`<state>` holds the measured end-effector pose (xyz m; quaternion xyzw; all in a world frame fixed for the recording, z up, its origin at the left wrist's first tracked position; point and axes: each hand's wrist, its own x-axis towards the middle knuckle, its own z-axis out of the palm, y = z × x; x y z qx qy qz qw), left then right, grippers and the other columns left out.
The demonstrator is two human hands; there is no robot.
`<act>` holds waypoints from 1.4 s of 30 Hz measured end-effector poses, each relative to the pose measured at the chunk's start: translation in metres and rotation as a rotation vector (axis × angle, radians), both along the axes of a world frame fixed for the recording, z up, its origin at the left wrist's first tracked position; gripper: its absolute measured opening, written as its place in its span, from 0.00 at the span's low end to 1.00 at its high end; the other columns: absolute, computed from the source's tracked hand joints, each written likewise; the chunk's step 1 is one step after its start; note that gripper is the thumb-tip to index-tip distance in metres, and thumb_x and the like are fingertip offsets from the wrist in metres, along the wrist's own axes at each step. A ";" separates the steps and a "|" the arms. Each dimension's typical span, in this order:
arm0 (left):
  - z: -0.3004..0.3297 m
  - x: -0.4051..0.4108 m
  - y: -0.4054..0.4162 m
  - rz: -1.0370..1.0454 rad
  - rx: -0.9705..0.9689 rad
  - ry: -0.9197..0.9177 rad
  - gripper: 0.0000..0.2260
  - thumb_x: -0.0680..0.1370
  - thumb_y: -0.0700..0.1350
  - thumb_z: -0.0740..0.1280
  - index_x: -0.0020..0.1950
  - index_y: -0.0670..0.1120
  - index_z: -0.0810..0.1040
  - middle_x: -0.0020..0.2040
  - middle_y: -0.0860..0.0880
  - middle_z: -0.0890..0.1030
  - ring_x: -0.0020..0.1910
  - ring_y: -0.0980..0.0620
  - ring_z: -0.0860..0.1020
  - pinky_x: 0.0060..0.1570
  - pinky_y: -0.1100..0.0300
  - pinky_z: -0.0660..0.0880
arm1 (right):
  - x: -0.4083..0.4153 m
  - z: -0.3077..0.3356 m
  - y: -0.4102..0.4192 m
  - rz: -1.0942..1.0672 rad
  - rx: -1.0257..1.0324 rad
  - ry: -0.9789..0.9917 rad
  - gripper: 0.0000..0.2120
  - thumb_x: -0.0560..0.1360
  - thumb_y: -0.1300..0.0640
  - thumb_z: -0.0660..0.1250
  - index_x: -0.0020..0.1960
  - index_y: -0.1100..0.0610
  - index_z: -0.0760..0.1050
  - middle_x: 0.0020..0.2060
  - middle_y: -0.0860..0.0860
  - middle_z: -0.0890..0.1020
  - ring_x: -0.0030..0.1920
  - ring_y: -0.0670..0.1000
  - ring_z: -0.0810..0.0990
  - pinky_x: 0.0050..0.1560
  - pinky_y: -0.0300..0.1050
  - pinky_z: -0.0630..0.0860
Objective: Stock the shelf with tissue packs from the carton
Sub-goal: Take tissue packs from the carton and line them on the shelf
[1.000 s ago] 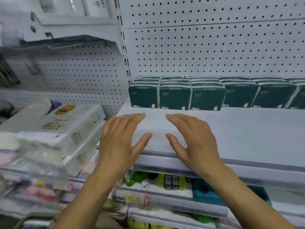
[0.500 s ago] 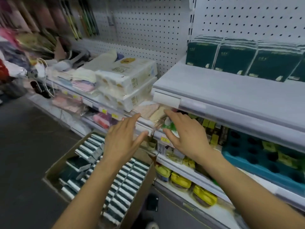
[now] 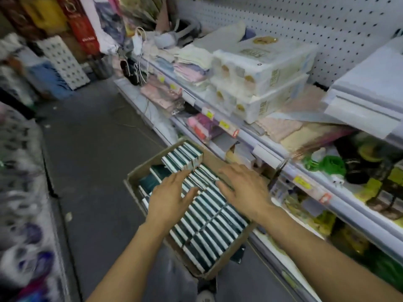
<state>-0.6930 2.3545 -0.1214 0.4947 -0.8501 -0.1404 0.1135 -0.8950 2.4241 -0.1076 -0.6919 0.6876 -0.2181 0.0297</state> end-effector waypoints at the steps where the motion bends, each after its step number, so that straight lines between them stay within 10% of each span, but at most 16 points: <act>1: -0.009 0.007 -0.009 0.021 0.019 0.006 0.23 0.81 0.61 0.60 0.74 0.53 0.68 0.67 0.52 0.75 0.63 0.50 0.75 0.54 0.50 0.76 | 0.008 -0.009 -0.013 0.008 0.009 -0.025 0.16 0.81 0.48 0.61 0.65 0.53 0.75 0.59 0.51 0.79 0.56 0.55 0.78 0.47 0.48 0.73; 14: -0.128 0.051 -0.145 0.303 0.211 0.060 0.21 0.81 0.58 0.62 0.72 0.51 0.69 0.68 0.51 0.74 0.57 0.51 0.78 0.50 0.48 0.79 | 0.068 -0.137 -0.183 0.051 0.204 -0.136 0.12 0.80 0.52 0.61 0.60 0.54 0.78 0.55 0.52 0.80 0.56 0.54 0.77 0.50 0.49 0.74; 26: -0.220 0.043 -0.219 0.665 0.641 0.339 0.30 0.78 0.58 0.68 0.72 0.46 0.60 0.67 0.43 0.76 0.63 0.42 0.77 0.61 0.48 0.74 | 0.093 -0.217 -0.274 -0.016 0.419 0.273 0.26 0.77 0.37 0.60 0.63 0.57 0.72 0.59 0.55 0.75 0.60 0.56 0.73 0.55 0.52 0.73; 32: -0.224 0.032 -0.230 0.728 0.564 0.288 0.36 0.77 0.50 0.71 0.77 0.46 0.53 0.65 0.39 0.77 0.60 0.37 0.78 0.56 0.46 0.77 | 0.105 -0.229 -0.286 0.012 0.403 0.312 0.20 0.77 0.46 0.63 0.62 0.58 0.70 0.59 0.55 0.73 0.59 0.54 0.72 0.43 0.48 0.68; 38: -0.218 0.041 -0.217 0.660 0.540 0.464 0.34 0.80 0.42 0.66 0.78 0.61 0.52 0.46 0.42 0.80 0.37 0.40 0.79 0.32 0.50 0.75 | 0.092 -0.214 -0.269 -0.153 0.366 -0.105 0.14 0.73 0.47 0.66 0.53 0.56 0.73 0.53 0.51 0.73 0.52 0.52 0.74 0.39 0.45 0.67; 42: -0.189 0.044 -0.201 0.623 0.568 0.546 0.17 0.83 0.42 0.61 0.69 0.55 0.75 0.37 0.51 0.75 0.34 0.42 0.74 0.39 0.47 0.79 | 0.067 -0.190 -0.240 -0.323 0.367 -0.591 0.11 0.71 0.48 0.67 0.47 0.52 0.70 0.35 0.47 0.76 0.38 0.53 0.76 0.40 0.51 0.74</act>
